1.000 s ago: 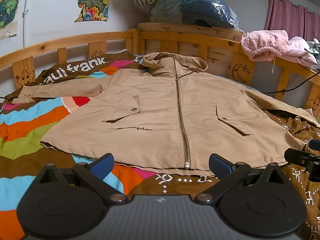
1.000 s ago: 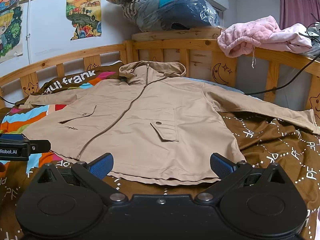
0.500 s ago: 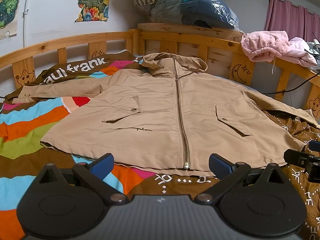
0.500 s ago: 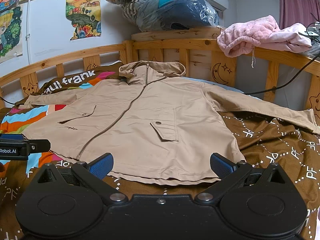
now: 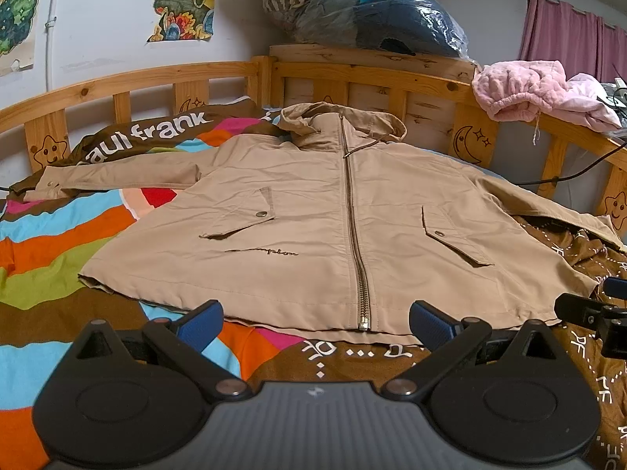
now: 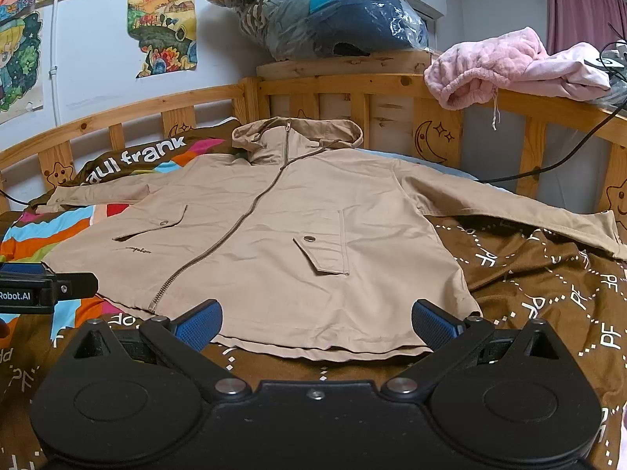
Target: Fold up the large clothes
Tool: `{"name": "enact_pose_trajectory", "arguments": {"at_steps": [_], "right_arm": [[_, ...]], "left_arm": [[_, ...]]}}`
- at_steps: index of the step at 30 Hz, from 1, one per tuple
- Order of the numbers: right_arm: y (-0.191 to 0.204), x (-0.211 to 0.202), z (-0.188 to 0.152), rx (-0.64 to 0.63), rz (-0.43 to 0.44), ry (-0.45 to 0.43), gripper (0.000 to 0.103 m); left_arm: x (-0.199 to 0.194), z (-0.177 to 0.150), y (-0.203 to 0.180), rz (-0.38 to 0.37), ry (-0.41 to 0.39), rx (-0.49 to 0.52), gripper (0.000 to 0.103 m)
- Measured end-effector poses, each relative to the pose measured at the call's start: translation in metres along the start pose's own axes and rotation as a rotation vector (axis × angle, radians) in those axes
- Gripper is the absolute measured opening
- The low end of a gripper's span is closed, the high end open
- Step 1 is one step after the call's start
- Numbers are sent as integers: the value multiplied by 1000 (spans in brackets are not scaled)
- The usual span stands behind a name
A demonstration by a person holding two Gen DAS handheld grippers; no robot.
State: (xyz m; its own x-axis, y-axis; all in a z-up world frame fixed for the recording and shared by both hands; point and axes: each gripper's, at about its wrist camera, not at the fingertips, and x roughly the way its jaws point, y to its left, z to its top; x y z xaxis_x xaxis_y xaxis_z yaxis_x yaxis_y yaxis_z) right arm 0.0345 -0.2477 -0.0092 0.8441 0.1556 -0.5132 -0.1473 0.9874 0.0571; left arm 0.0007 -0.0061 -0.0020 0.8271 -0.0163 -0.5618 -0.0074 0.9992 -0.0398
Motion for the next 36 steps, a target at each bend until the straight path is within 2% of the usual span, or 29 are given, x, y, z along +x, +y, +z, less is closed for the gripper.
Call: {"name": "enact_pose_trajectory", "arguments": {"at_steps": [36], "right_arm": [[-5,5,-3,9,-11,16,102]], "left_arm": [[1,-5,0,0,18,-9,103]]}}
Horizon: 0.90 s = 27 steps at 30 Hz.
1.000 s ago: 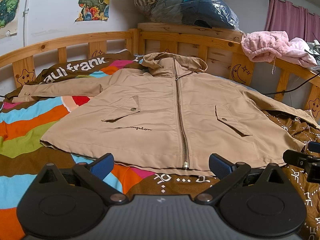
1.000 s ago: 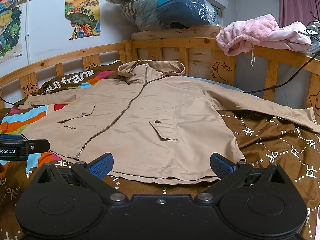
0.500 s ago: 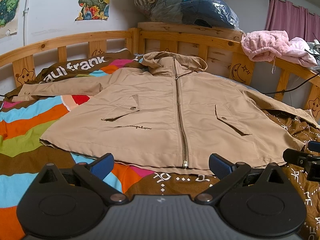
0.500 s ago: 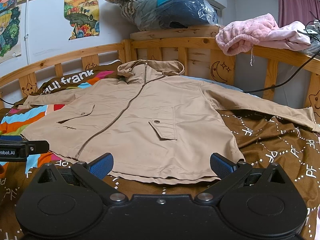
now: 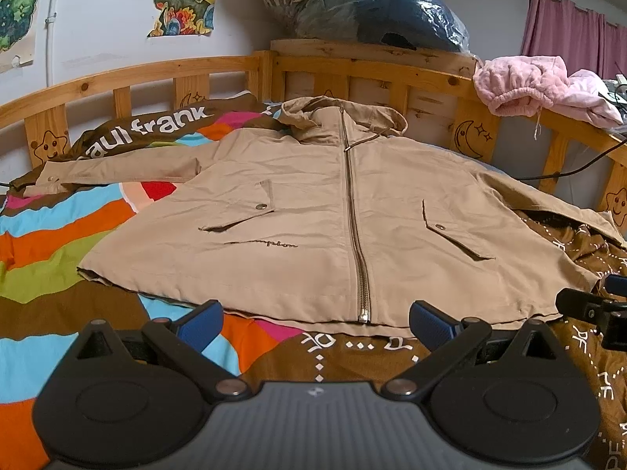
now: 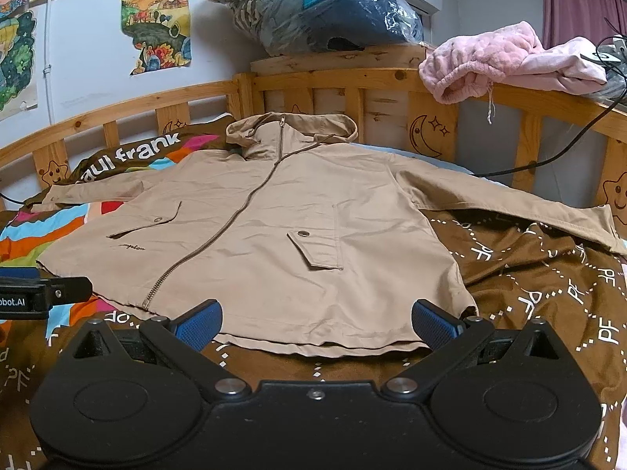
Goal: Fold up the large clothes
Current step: 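Grasp the jacket's sleeve edge with the right gripper and lift it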
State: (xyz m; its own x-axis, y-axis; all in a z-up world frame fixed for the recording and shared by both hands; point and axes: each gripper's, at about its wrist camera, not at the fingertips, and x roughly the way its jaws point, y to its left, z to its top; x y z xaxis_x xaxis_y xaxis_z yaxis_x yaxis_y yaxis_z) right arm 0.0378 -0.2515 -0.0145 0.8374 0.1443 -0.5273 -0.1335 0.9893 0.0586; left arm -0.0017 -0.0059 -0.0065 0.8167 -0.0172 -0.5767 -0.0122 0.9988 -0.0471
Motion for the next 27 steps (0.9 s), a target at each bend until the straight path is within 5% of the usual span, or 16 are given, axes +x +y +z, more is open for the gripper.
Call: {"name": "enact_pose_trajectory", "arguments": {"at_steps": [11,18,27], "right_arm": [[-3,9,-3,10,-26,18,102],[-24,28,-1,-76,-60,-11,102],[-153,48,35,166,-235,-16,102]], "left_arm": [[14,0,3,50,71,22,103],[43,32,-2,52,118,66,103],[105,101,-74,-49,75,183,103]]}}
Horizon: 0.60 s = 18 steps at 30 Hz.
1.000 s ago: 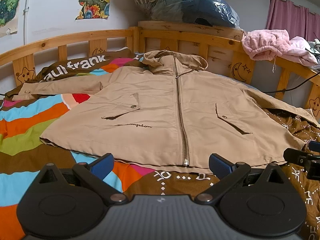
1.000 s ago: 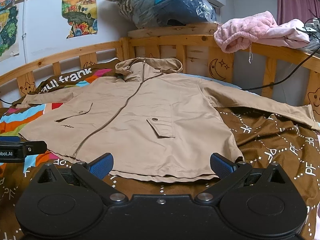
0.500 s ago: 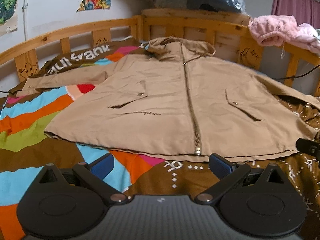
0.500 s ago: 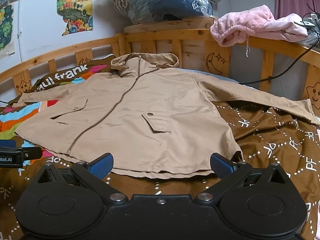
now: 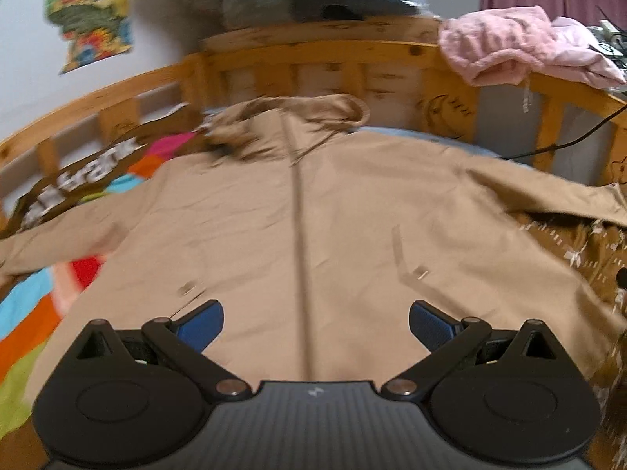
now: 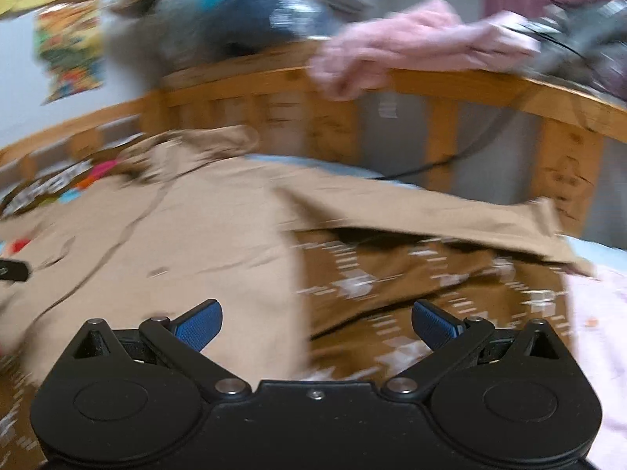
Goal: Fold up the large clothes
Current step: 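Grasp the jacket's sleeve edge with the right gripper and lift it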
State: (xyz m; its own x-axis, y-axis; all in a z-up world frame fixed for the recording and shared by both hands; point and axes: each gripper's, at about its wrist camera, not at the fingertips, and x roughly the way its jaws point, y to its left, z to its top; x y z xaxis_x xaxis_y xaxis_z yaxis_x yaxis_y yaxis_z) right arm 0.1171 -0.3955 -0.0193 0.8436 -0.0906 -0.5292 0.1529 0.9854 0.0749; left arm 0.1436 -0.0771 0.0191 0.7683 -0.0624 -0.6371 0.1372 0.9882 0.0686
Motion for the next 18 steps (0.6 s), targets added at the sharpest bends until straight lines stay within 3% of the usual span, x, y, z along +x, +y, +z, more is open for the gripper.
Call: {"name": "enact_pose_trajectory", "arguments": {"at_steps": [4,8,13,18], "right_arm": [[-70,27,19,162,-124,33,102],[-129,57,31,389,-82,74,96],[-167,99,36,675,-40,110,90],[-188,117,39,908,-123,37,79]], "left_arm": [[34,28,-41,-50,63,14,103],[63,48,-78,-93,122,55,103],[85,60,-112,-120,136,91,103],[95,66,-122,-127,144,51,103]]}}
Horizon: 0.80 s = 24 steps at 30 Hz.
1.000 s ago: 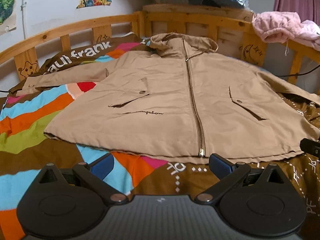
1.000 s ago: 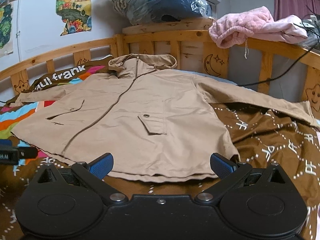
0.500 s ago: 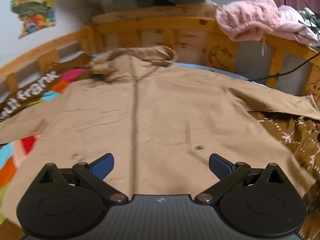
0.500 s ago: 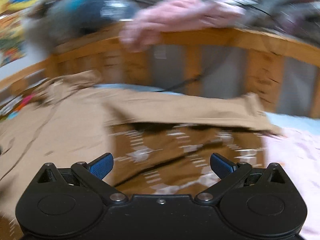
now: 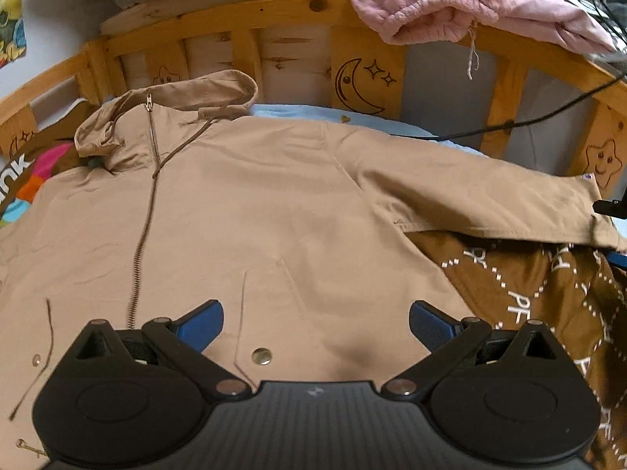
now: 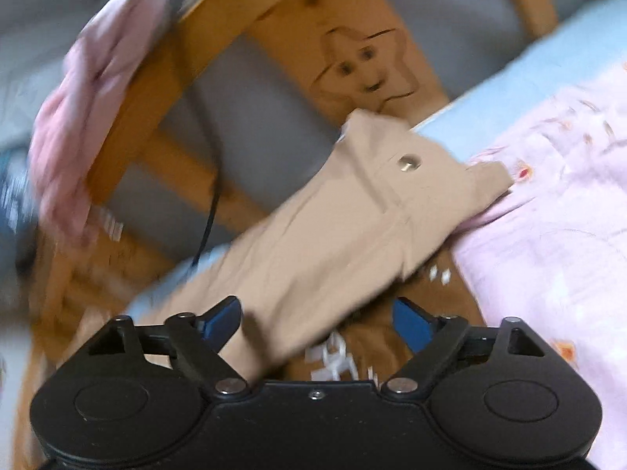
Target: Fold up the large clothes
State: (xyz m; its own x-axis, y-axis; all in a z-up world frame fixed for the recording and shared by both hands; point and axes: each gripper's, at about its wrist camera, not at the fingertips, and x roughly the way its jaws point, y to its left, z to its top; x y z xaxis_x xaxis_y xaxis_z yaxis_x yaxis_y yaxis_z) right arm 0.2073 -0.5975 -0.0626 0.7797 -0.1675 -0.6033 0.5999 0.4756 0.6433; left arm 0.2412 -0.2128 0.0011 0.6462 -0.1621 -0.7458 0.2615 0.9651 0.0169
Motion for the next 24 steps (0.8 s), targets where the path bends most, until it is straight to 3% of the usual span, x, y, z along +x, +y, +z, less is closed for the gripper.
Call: {"name": "enact_pose_trajectory", "arguments": {"at_steps": [2,4,8,12,17,20,24], "right_arm": [[-3,1,6,79,-25,-52,69],[-1,3,12,98,-89,-96,38],[14,-9,15,25,-109,-184,7],[70,-42,-7,-293,-41,-354,5],[162,-77,-70,-763,199,-499,4],[219,-86,-114,-1005,396,-517,4],[279,-85,-180,-1231,625,-432,3]], "left_arm": [[2,3,2,8,4,-18,103],[4,9,6,5,7,-38,103],[1,25,23,-8,-13,-89,101],[-16,45,49,-68,-87,-138,101],[-46,65,89,-132,-185,-177,101],[-70,70,120,-163,-247,-230,102],[-104,62,176,-169,-342,-340,102]]}}
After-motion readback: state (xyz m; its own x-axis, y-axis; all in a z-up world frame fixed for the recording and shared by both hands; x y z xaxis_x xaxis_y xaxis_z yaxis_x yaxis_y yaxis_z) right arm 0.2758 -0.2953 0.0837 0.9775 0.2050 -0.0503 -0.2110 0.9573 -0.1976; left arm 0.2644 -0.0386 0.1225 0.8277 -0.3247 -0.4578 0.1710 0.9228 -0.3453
